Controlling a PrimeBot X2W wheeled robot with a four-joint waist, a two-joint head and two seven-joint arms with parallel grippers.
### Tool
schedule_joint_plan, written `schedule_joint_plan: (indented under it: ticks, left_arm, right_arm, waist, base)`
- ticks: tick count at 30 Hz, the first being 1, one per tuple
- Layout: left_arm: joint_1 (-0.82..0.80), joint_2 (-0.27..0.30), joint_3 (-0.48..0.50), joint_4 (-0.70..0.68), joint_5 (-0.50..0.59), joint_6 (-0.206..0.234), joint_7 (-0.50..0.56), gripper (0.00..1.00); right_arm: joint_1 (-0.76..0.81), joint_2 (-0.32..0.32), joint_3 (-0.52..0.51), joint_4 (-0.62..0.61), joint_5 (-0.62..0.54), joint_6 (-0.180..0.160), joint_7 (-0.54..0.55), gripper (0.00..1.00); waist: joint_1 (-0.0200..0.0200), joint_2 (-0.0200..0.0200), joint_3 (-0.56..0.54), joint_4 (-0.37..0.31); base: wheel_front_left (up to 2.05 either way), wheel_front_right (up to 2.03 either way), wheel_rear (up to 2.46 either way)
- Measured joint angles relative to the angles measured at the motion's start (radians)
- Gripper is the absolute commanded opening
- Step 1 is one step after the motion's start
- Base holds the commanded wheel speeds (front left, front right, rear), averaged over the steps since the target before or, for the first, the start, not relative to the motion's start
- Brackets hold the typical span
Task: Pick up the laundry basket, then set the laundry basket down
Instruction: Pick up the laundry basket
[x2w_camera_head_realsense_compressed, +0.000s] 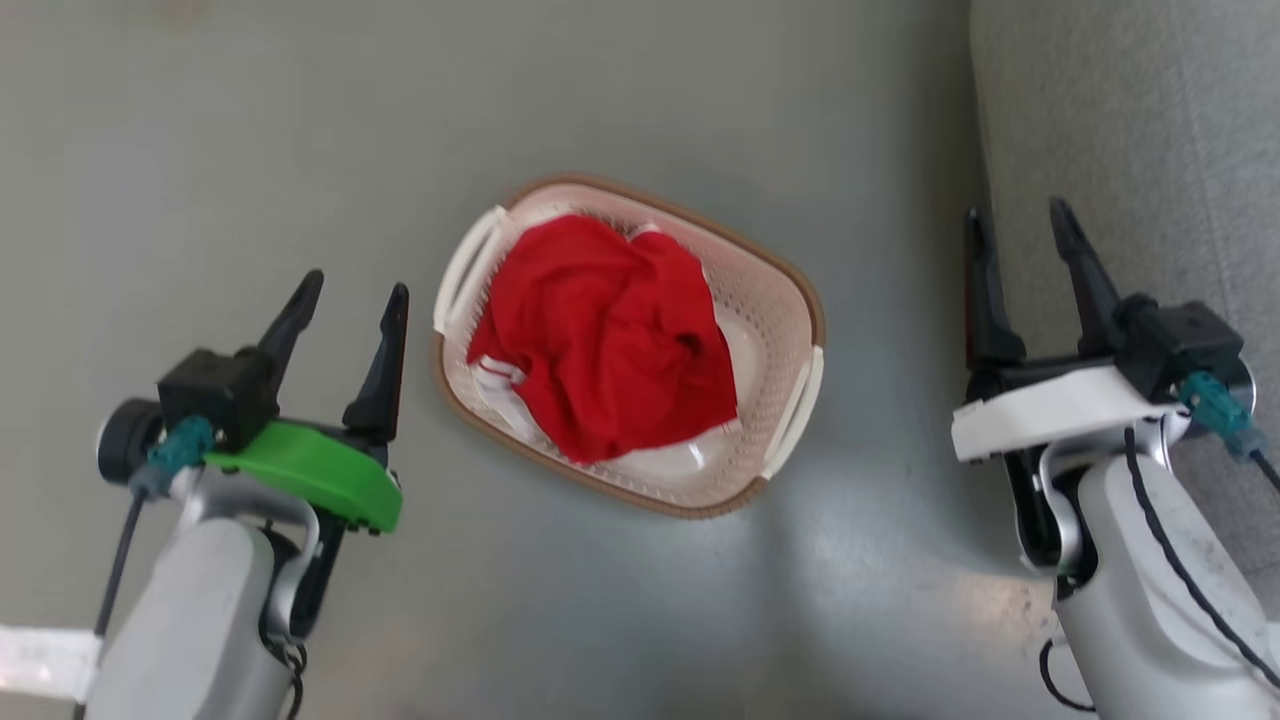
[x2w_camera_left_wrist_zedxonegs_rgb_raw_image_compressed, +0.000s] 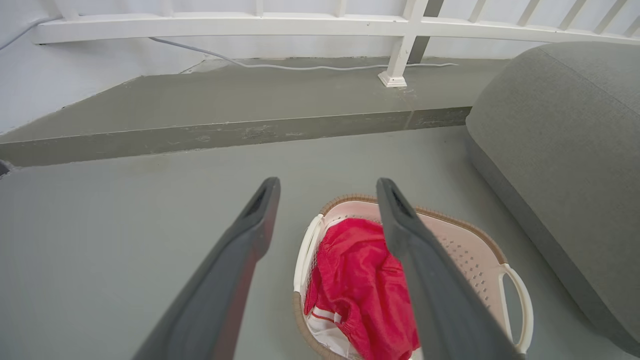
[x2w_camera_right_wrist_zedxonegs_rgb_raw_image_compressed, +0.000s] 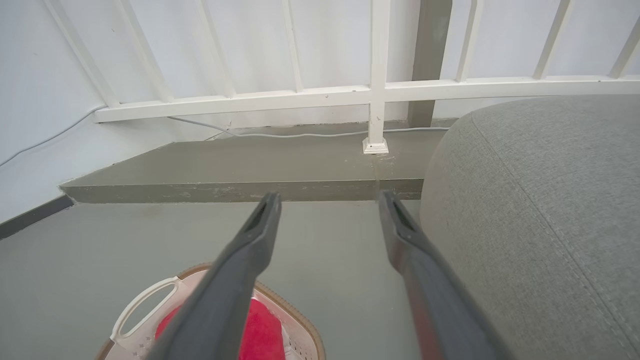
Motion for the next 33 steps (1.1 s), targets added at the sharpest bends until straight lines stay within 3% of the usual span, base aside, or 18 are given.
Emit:
schedule_joint_plan:
  ticks: [9, 25, 33]
  left_arm:
    - [-0.136, 0.032, -0.027, 0.075, -0.011, -0.052, 0.078, 1.0]
    - [-0.339, 0.123, -0.01, 0.194, -0.035, -0.075, 0.204, 1.0]
    - [-0.422, 0.154, -0.01, 0.272, -0.042, -0.086, 0.218, 1.0]
  right_arm:
    - [-0.077, 0.03, 0.013, -0.035, 0.0, 0.0, -0.001, 1.0]
    - [-0.178, 0.062, 0.041, -0.082, 0.01, 0.001, -0.001, 1.0]
    - [-0.219, 0.066, 0.049, -0.085, 0.021, 0.001, -0.001, 1.0]
  waist:
    - [0.0001, 0.0, 0.14, -0.041]
    - [0.0001, 0.0, 0.347, -0.145]
    - [0.0001, 0.0, 0.444, -0.204]
  base:
    - [0.0, 0.0, 0.0]
    - [0.0, 0.0, 0.0]
    - [0.0, 0.0, 0.0]
